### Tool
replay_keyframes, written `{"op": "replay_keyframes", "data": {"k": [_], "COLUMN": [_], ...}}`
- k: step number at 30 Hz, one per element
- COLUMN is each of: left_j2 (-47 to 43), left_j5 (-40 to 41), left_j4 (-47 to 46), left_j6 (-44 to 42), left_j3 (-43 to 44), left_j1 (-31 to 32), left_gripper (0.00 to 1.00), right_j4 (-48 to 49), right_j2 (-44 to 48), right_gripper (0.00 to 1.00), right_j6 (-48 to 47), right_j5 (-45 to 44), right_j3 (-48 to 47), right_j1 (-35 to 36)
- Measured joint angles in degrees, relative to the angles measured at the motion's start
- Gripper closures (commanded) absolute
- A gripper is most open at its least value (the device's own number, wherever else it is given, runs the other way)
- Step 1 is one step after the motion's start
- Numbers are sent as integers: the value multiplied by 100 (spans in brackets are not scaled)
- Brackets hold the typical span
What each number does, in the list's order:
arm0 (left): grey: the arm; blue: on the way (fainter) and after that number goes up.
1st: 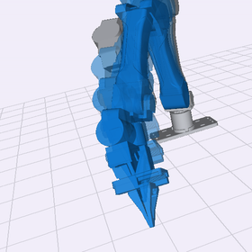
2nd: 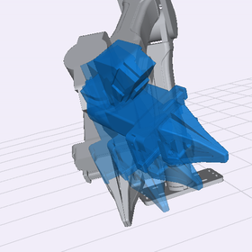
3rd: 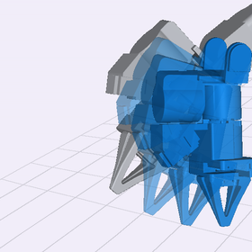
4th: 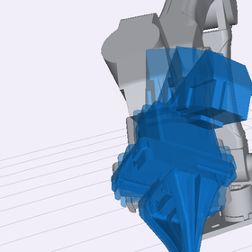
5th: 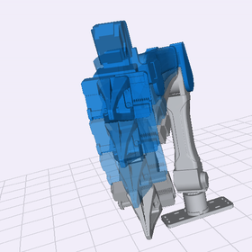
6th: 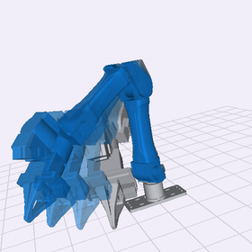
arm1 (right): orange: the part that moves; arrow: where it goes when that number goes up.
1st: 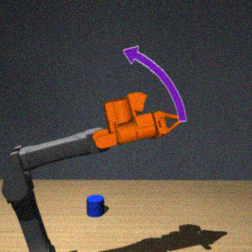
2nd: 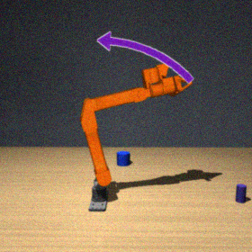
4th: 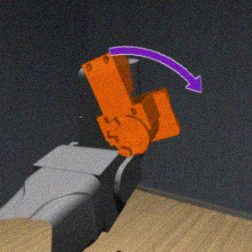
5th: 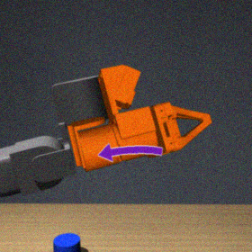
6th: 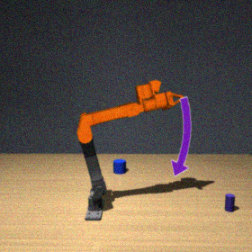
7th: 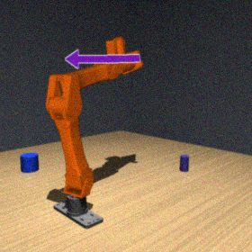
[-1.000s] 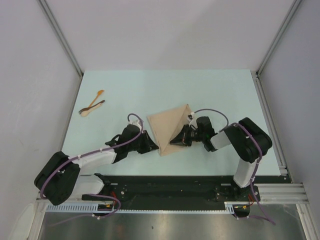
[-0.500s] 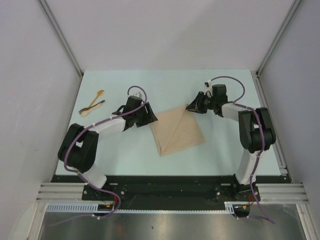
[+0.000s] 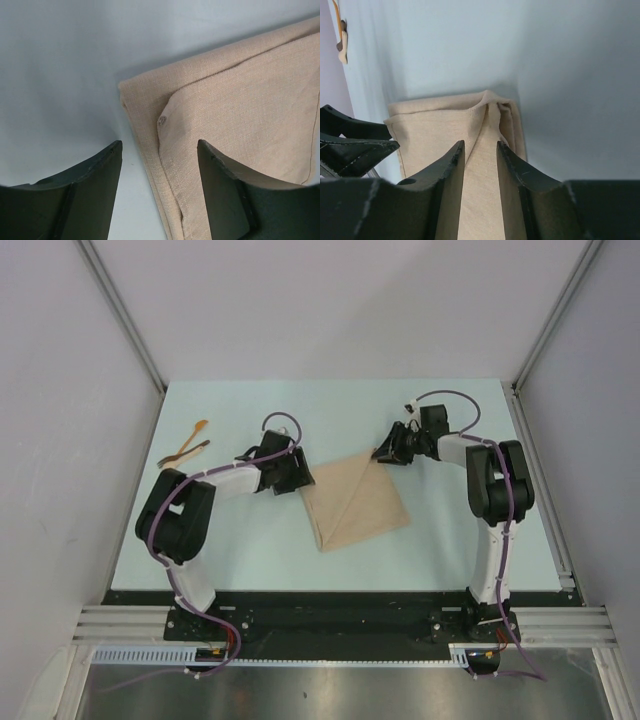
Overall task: Fold the napkin into a case and place the utensils inside
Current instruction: Smooth out the upper triangle-folded napkin at the center of the board.
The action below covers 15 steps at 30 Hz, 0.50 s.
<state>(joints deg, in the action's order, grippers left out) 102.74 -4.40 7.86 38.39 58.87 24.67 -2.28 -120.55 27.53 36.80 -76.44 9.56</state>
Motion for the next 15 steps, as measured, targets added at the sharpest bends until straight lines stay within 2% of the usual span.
{"op": "replay_keyframes", "data": {"k": [7,15], "left_j2": [122,219], "left_j5": [-35,-83], "left_j4": [-44,-138], "left_j6": [7,13], "left_j3": [111,157], "left_j1": [-138,-260], "left_gripper": [38,47], "right_j4": [9,201], "right_j2": [-240,-376], "right_gripper": [61,60], "right_j6": [-13,205], "right_j5": [90,205], "right_j3": [-192,-293], "right_j1": [-44,-44]}}
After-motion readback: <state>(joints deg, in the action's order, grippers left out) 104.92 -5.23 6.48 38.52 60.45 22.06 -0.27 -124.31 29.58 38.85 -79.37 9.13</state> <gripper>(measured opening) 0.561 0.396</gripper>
